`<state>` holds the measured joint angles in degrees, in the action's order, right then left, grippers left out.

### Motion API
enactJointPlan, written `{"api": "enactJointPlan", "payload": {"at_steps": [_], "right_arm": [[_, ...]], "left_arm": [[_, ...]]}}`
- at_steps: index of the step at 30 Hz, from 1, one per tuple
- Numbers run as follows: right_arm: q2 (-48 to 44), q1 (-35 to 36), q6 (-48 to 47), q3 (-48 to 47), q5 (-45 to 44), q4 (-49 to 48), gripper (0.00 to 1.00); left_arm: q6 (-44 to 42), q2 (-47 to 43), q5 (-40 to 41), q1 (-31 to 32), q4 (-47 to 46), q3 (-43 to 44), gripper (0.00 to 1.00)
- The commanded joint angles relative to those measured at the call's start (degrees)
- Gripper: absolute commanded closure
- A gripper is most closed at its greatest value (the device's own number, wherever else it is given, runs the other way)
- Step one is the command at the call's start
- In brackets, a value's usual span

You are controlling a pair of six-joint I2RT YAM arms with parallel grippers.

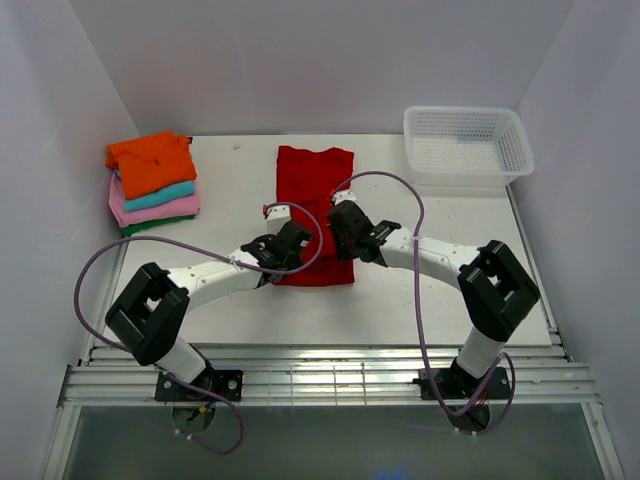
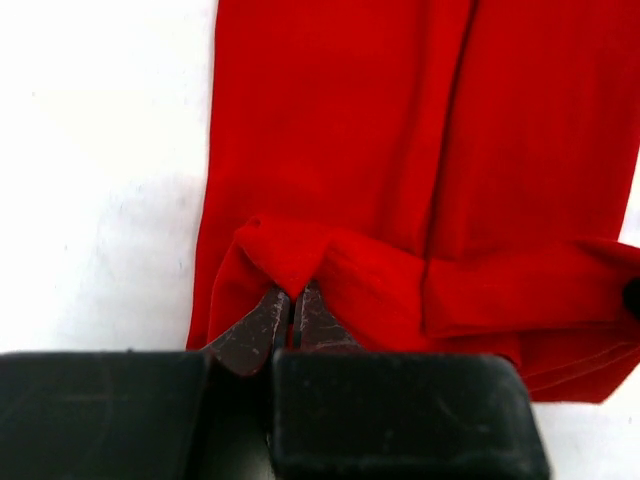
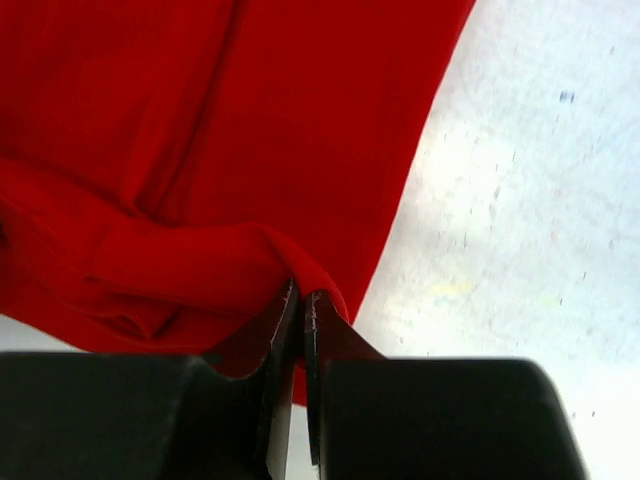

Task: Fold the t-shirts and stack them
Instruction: Fold the tshirt

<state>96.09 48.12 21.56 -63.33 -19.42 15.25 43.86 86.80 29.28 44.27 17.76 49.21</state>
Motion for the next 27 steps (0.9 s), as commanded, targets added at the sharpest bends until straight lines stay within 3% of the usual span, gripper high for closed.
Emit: {"api": "enactJointPlan", "payload": {"at_steps": [1,13,27], "right_arm": [[2.7,-2.0,-4.8,-6.6,1.7,-1.3,0.92],[11.7,-7.2,-9.0,-17.1,4.7,-0.8,0.92],[20.0,-11.2,-11.1,-23.9,6.4,-0.7,0.92]], "left_arm": [[-4.5,2.0,-1.2,-2.2,-3.1,5.0,1.00],[-9.6,8.4,-4.8,-9.2,-3.9,13.5,1.00],[-14.1,18.1,-8.2,-12.4,-8.8,18.6,1.00]]}}
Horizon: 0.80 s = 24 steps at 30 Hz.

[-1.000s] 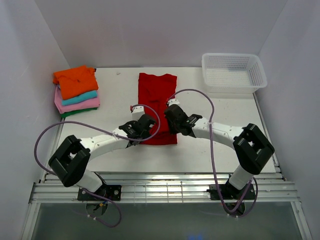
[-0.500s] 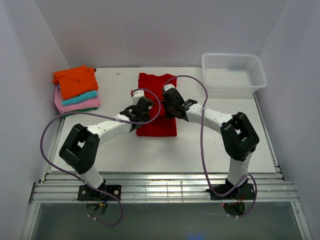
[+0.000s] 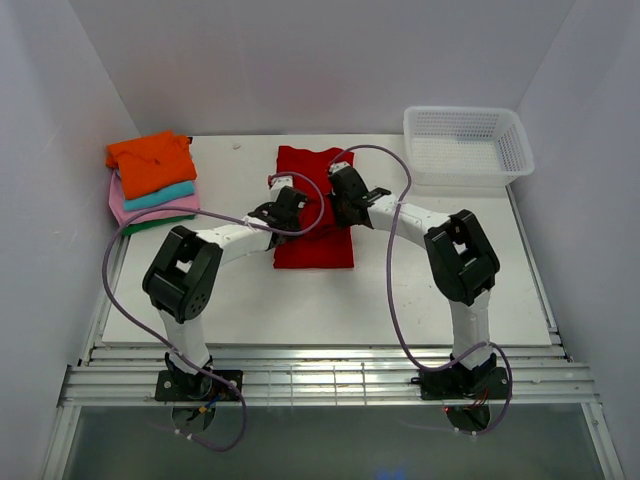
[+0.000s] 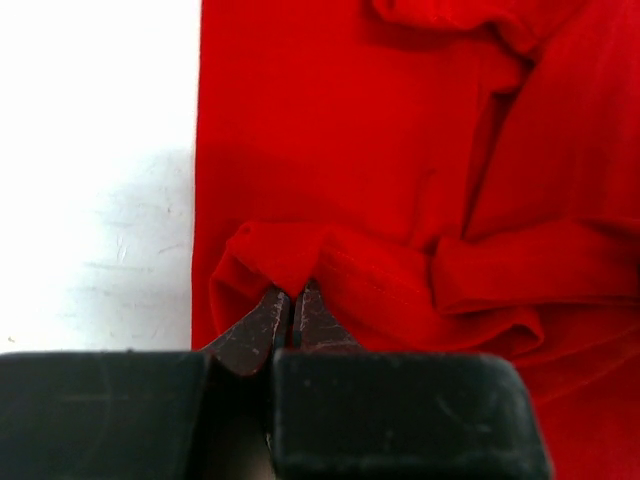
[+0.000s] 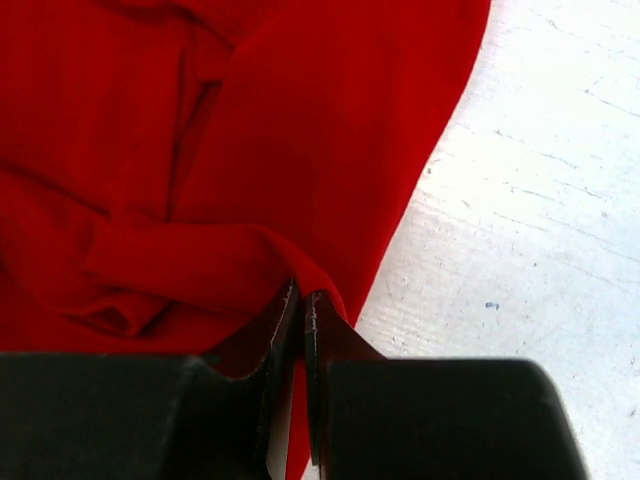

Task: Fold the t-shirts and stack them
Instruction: Fold the tshirt

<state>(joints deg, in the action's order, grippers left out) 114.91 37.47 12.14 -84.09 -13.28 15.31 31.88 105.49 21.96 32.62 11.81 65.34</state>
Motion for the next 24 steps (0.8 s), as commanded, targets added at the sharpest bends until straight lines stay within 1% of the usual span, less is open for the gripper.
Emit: {"api": "enactJointPlan", "payload": {"at_steps": [1,2,3,4,5,6,7,8,9,10,11,13,14,16,17,18,19,20,21,22,23,24], "right_arm": [[2.3,-0.7,-2.2,-4.5,0.2,-0.8,0.91],[2.8,-1.1,-2.5,-5.1,-0.7,-1.2,0.87],[3.1,-1.3,-2.7,-5.8,-1.2,-1.3,0.76],[3.6,-1.5,-3.3,-7.4,-2.0,-1.4,0.70],[3.6,-2.0,-3.7,-8.2,-3.6,-1.4,0.66],[3.2,-2.1,-4.1,-8.8,-4.7,-1.5,0.59],[1.9,-2.2,-5.3,-9.5,-6.1,-1.5,0.58],[0.7,-2.1,-5.8,-9.3,-9.1,-1.5,0.56],[-0.6,-2.1,-6.4,-8.7,-10.2,-2.2,0.53],[-4.1,-2.1,-7.0,-7.6,-11.1,-3.0,0.53],[-6.2,-2.2,-7.8,-4.4,-11.5,-4.0,0.52],[-11.7,-2.1,-8.2,0.8,-9.2,-6.6,0.52],[-13.4,-2.2,-8.2,0.9,-9.2,-7.3,0.52],[-16.7,-2.2,-7.6,5.0,-4.3,-7.8,0.51],[-17.3,-2.2,-7.1,6.0,-0.2,-7.6,0.54],[-17.9,-2.1,-6.5,7.3,2.0,-7.0,0.60],[-18.1,-2.2,-6.2,8.0,4.5,-7.0,0.65],[-18.0,-2.1,-5.8,8.7,9.0,-7.4,0.79],[-17.6,-2.2,-4.9,10.0,10.7,-7.8,0.87],[-17.3,-2.2,-4.6,10.4,12.3,-8.6,0.92],[-16.7,-2.2,-4.2,10.9,16.3,-9.2,0.92],[-16.3,-2.2,-4.1,11.2,17.8,-9.5,0.92]], "left_arm": [[-2.5,0.0,-1.0,-0.8,-3.5,2.8,1.00],[-2.8,0.2,-0.7,-0.9,-3.6,3.3,0.89],[-3.3,0.3,-0.1,-0.9,-3.8,3.8,0.75],[-3.6,0.3,1.8,-0.9,-4.2,5.0,0.60],[-3.8,-0.5,3.1,-0.9,-4.3,5.6,0.34],[-3.8,-1.2,4.7,-0.9,-4.4,6.0,0.25],[-4.1,-2.1,8.4,-0.9,-4.9,6.6,0.17],[-4.2,-4.5,10.4,-0.9,-5.2,6.8,0.11],[-4.3,-5.9,12.1,-0.9,-5.5,6.8,0.06],[-4.6,-7.3,14.6,-0.9,-6.2,6.4,0.04],[-4.6,-10.2,14.9,-0.9,-6.4,5.9,0.04],[-3.8,-14.1,12.3,-0.9,-7.6,3.0,0.03],[-2.9,-14.1,10.9,-0.8,-7.7,1.7,0.03],[-0.9,-17.2,7.9,-0.3,-7.9,-1.0,0.04],[1.4,-17.9,5.7,0.5,-8.2,-3.8,0.08],[2.2,-18.9,4.2,0.9,-9.3,-5.3,0.21],[3.0,-19.2,2.9,1.4,-9.9,-6.6,0.37],[4.4,-19.3,0.7,2.2,-10.2,-8.8,0.63],[5.1,-19.1,-0.4,2.4,-10.8,-9.7,0.91],[5.6,-18.2,-1.7,2.6,-11.2,-10.3,1.00],[6.2,-17.7,-3.2,2.7,-11.4,-10.8,1.00],[6.4,-17.0,-5.6,3.1,-11.4,-11.6,1.00]]}}
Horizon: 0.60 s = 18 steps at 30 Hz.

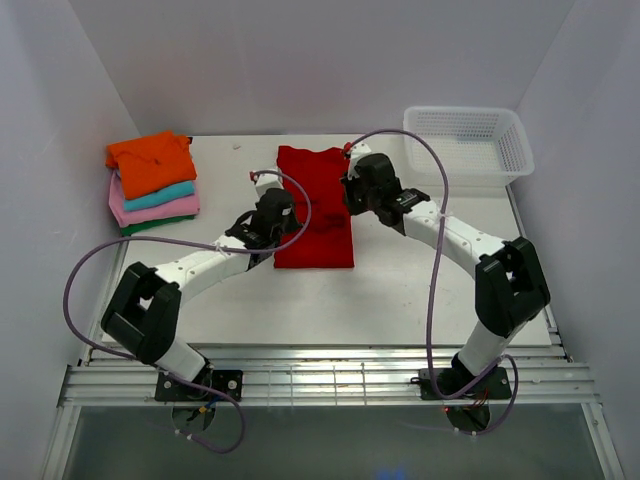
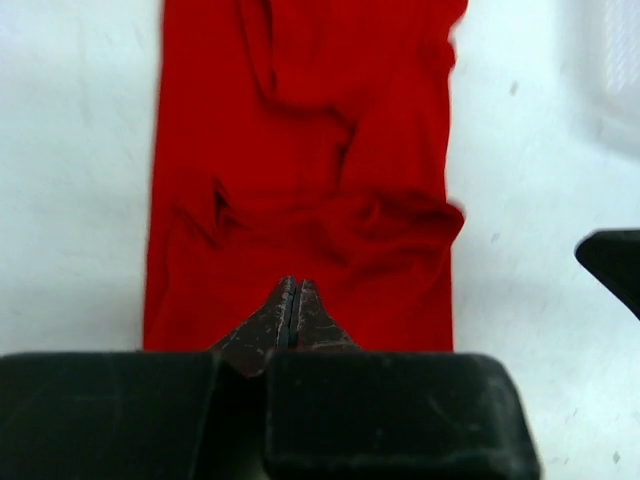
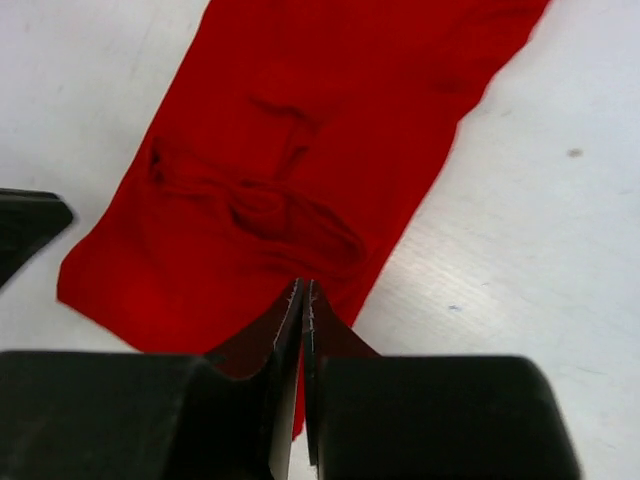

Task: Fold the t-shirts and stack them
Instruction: Fold the tshirt

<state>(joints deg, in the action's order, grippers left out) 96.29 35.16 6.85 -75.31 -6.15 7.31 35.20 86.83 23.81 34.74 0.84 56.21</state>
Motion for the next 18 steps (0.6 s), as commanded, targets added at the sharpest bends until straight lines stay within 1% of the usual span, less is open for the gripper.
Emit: {"api": "enactJointPlan", "payload": {"at_steps": [1,2,5,8,12,18], "right_arm": [[3.6,0.2,1.8,2.4,12.0,-1.6,0.92],[4.3,0.1,2.0,2.4,15.2,-2.2,0.92],[7.9,0.1,3.0,1.1,19.6,-2.5,0.92],[10.7,0.1,3.7,0.1,21.8,-3.4,0.92],[13.9,0.1,4.1,-1.4,23.1,-4.2,0.92],[18.4,0.1,4.5,-4.7,22.9,-4.3,0.92]], "left_arm": [[3.3,2.8,-8.3,1.2,-2.3,-2.9,1.00],[3.5,3.3,-9.1,1.6,-2.6,-3.0,1.00],[4.2,4.9,-11.5,2.3,-3.9,-4.0,1.00],[5.1,6.1,-12.7,2.9,-4.8,-4.9,1.00],[5.8,7.1,-13.0,3.2,-6.0,-6.5,1.00],[6.5,8.7,-13.8,3.5,-7.0,-8.4,1.00]]}}
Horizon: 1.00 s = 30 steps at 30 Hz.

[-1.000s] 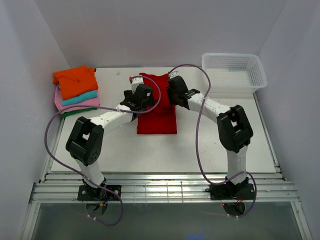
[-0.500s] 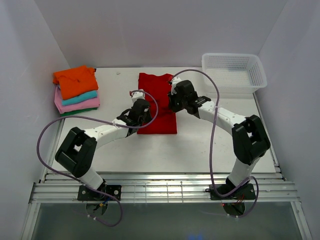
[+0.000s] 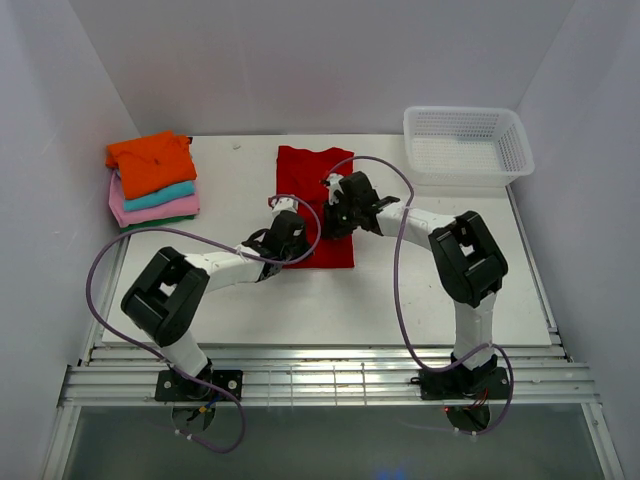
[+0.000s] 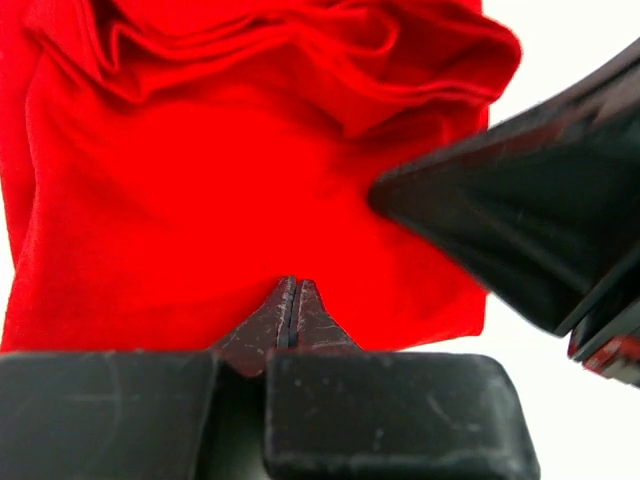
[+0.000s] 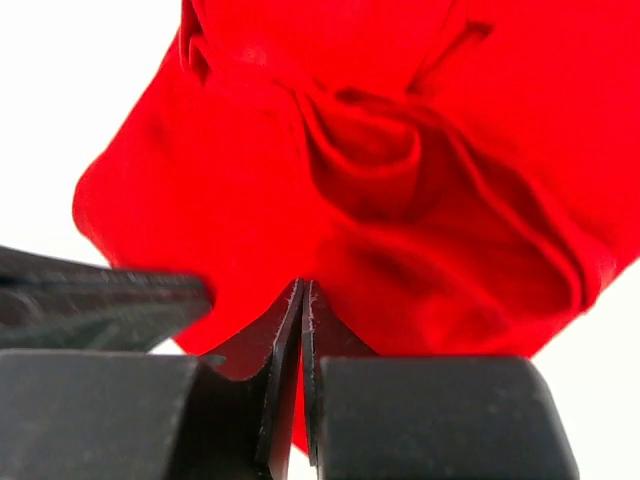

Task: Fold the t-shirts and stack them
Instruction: Fold the tshirt

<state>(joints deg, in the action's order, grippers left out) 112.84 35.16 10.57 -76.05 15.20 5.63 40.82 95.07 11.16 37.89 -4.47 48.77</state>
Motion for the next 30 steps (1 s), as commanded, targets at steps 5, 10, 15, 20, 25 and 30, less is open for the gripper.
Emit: {"api": "enactJointPlan", "payload": {"at_steps": [5,10,15,20,25,30], "right_arm": [[5.2,0.0,0.9,-7.2,0.8,-2.3,0.92],[8.2,-0.4,0.6,-10.4,-0.8,-2.2,0.92],[11.2,-1.7,-0.2,-14.5,-3.5,-1.8,0.92],[13.4,-3.0,-1.2,-21.0,-4.8,0.0,0.92],[12.5,-4.0,-3.1,-22.7,-5.6,2.6,0.92],[0.0,-3.9,-3.4,-13.5,-7.2,1.1,0.88]], "left_arm": [[1.7,1.5,-1.3,0.8,-2.5,-3.0,1.00],[3.0,3.4,-0.4,2.2,-3.1,-5.5,1.00],[5.0,3.8,0.7,5.3,-3.0,-7.8,1.00],[7.9,3.0,1.8,9.4,-2.4,-10.0,1.00],[10.9,1.0,4.2,12.8,0.9,-11.6,1.00],[16.7,-3.7,10.7,17.5,8.2,-14.3,1.00]]}}
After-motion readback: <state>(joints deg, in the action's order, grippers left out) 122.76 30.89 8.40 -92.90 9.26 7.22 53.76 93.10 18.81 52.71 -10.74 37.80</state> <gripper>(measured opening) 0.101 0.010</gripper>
